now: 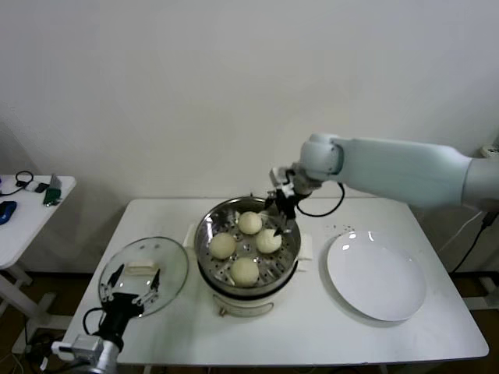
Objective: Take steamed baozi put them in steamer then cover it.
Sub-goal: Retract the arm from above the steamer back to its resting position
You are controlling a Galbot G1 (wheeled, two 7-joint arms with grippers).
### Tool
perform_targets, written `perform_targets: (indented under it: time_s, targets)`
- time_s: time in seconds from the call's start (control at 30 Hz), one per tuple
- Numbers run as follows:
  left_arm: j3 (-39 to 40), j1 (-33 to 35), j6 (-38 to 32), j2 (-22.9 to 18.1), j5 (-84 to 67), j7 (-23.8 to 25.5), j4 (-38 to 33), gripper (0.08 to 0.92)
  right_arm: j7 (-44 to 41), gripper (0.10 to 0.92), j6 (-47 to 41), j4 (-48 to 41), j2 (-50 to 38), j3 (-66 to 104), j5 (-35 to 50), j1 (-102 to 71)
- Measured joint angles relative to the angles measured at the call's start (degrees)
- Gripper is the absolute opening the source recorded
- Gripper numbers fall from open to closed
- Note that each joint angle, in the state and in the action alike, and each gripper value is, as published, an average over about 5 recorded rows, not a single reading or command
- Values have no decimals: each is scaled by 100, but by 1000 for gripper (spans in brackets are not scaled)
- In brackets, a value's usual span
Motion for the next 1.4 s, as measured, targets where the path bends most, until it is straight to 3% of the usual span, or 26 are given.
perform_targets:
  time_s: [0.23,0.37,0.87,1.1,1.4]
  targets:
    - [-24,-45,5,106,-113,16,-45,823,-276,823,34,-87,-674,464,817,221]
    - [8,-85,-3,164,-134,21,-8,823,-21,823,9,-81,-1220,1001,1064,-5]
    - [117,-418,-256,307,96,-254,285,823,3068,823,962,417,-2919,5148,1107,-4050]
    - [227,-648,-441,448,541,-433,527,823,3710,823,1471,1101,-2869,7823,872,-6716]
    - [337,-957,-607,795,1344,-790,835,823,3973,823,2145,1761,-2006,10775,338,-10107]
